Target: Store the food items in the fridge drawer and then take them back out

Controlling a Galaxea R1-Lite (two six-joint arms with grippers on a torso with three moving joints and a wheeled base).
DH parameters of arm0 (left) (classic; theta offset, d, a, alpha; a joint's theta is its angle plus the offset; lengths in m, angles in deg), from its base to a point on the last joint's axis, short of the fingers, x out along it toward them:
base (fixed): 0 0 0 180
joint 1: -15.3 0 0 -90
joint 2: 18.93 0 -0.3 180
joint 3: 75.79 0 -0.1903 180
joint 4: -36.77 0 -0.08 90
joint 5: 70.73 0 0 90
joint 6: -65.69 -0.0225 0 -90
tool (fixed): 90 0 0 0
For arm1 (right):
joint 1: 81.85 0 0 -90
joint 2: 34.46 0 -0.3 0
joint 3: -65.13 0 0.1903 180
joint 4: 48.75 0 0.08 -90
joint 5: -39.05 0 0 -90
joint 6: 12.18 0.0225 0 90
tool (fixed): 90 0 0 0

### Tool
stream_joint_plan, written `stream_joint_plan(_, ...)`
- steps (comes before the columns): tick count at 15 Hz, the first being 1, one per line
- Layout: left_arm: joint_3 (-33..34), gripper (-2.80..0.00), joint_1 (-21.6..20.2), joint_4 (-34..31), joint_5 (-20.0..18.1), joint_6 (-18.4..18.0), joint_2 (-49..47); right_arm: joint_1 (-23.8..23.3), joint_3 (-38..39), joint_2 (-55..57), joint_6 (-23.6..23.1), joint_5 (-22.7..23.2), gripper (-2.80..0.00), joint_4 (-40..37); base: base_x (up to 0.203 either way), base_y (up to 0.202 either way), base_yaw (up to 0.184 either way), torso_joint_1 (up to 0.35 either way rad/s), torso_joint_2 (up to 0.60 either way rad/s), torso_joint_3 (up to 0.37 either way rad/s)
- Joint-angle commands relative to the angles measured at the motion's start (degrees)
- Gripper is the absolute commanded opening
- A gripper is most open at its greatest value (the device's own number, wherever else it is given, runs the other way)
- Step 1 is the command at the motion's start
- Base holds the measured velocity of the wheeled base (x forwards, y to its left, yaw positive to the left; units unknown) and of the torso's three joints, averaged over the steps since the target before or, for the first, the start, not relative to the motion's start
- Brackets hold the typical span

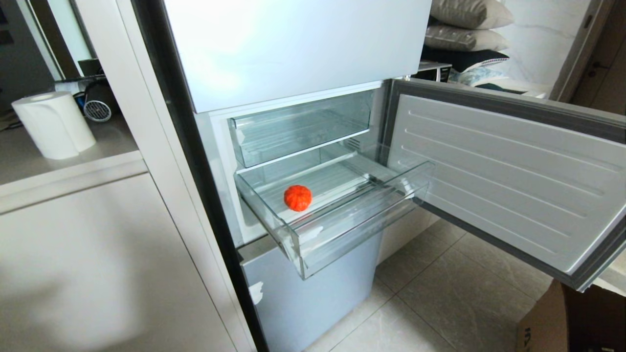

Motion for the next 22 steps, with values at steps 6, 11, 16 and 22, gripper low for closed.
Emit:
stream_joint_plan(6, 0.0, -2.8, -0.04, 0.0, -0.01, 0.08, 0.01, -12.22, -2.91, 29.47, -0.48, 3.06, -2.8, 16.7, 0.0, 0.0, 0.0, 0.0, 0.0, 0.0)
stream_joint_plan(11, 0.0, -2.8, -0.04, 0.0, 0.01, 0.0, -0.01, -16.82, -10.54, 44.58, -0.67, 5.79, -2.8, 20.1, 0.0, 0.0, 0.0, 0.0, 0.0, 0.0)
stream_joint_plan(16, 0.0, -2.8, -0.04, 0.0, 0.08, 0.0, -0.07, -18.78, -15.47, 51.84, -0.55, 9.1, -2.8, 20.11, 0.0, 0.0, 0.0, 0.0, 0.0, 0.0)
stream_joint_plan(22, 0.0, -2.8, -0.04, 0.0, 0.03, 0.0, -0.01, -20.96, -18.45, 52.84, -0.24, 9.19, 0.0, 20.03, 0.0, 0.0, 0.0, 0.0, 0.0, 0.0)
